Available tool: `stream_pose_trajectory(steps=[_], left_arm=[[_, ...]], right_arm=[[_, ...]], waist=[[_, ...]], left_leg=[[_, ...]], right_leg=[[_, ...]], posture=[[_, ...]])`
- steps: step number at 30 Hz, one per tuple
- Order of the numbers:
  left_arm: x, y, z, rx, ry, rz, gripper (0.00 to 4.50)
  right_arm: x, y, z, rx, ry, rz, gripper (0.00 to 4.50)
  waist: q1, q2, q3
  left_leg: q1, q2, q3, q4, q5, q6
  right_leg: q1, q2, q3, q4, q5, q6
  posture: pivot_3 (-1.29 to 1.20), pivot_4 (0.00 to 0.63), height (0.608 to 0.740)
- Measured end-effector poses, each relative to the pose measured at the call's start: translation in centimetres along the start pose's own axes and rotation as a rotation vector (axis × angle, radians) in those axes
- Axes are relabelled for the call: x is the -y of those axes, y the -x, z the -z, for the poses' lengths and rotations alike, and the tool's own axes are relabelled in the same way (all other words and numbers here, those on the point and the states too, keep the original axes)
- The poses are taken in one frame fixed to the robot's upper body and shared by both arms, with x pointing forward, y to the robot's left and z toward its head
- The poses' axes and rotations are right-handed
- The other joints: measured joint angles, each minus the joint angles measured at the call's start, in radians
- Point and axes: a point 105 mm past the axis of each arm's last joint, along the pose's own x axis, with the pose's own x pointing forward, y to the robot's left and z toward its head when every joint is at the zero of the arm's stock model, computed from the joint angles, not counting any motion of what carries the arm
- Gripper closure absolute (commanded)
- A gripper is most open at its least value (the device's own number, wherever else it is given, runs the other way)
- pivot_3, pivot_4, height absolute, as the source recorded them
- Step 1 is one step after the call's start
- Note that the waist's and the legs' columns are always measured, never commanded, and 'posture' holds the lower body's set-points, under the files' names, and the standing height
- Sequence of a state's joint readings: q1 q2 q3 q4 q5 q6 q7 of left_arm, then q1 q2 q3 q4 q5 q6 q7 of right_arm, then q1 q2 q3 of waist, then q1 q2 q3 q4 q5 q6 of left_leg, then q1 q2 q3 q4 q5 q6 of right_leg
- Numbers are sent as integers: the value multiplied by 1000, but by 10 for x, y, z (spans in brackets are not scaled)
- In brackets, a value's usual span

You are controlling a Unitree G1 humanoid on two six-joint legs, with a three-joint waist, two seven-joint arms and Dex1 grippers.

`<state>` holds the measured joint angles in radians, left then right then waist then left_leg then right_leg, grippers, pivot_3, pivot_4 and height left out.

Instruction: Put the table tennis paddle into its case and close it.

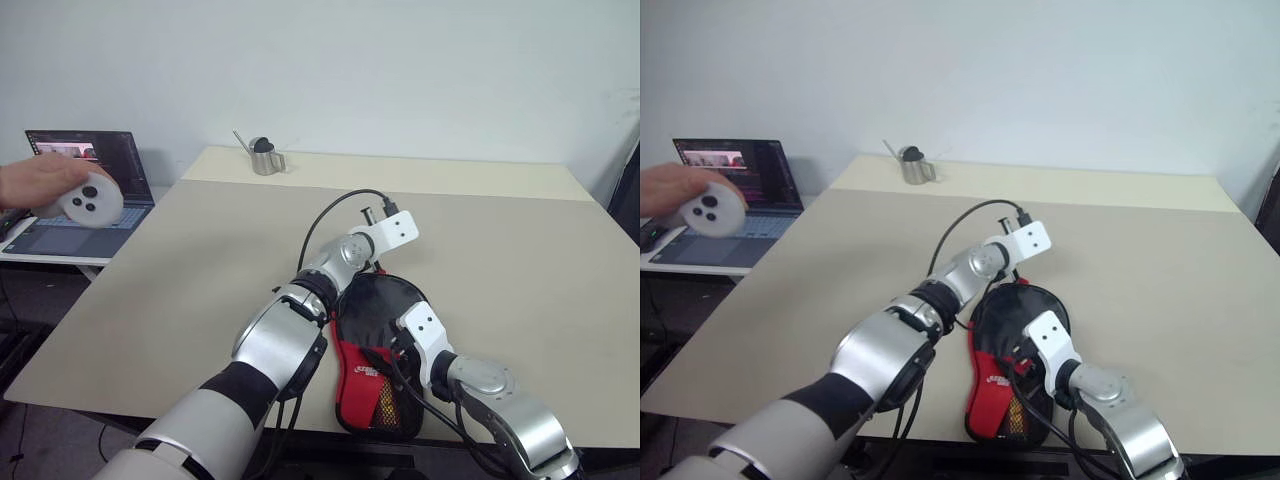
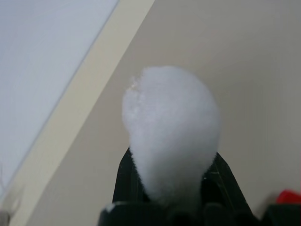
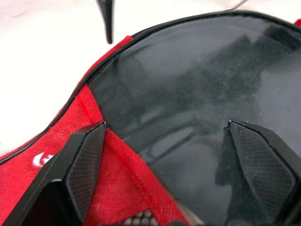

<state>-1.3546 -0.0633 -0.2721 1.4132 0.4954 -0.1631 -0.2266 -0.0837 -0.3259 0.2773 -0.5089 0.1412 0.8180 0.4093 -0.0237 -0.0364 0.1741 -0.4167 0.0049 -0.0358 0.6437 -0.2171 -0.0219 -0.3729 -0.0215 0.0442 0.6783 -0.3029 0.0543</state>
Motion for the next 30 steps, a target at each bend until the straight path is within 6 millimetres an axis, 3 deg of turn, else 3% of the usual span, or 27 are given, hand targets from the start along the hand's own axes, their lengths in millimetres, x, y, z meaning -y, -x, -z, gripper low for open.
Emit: stream_pose_trajectory(steps=[11,19,26,30], left_arm=[[38,-7,-36,109,-140,111,4189],[61,-5,-24,90,-183,231,4189],[59,-2,-8,38,-158,257,1782],[45,0,4,9,-129,214,1782]], right_arm=[[-4,4,2,-2,-14,22,0],[-6,-1,1,-1,-15,10,0],[-5,-4,-1,-4,-10,1,0],[-3,-10,-3,-5,2,-16,0]], waist=[[4,0,0],[-4,0,0],[-7,1,0],[-11,1,-1]], left_leg=[[0,-10,-8,0,0,0],[1,-10,-9,0,0,0],[1,-10,-9,0,0,0],[3,-9,-10,1,0,0]], right_leg=[[1,-3,-1,0,-1,1],[1,-3,-1,1,-1,1],[1,-3,-1,1,-1,1],[2,-1,-1,2,-1,1]], posture=[[0,150,740],[0,150,740],[0,150,740],[0,150,740]])
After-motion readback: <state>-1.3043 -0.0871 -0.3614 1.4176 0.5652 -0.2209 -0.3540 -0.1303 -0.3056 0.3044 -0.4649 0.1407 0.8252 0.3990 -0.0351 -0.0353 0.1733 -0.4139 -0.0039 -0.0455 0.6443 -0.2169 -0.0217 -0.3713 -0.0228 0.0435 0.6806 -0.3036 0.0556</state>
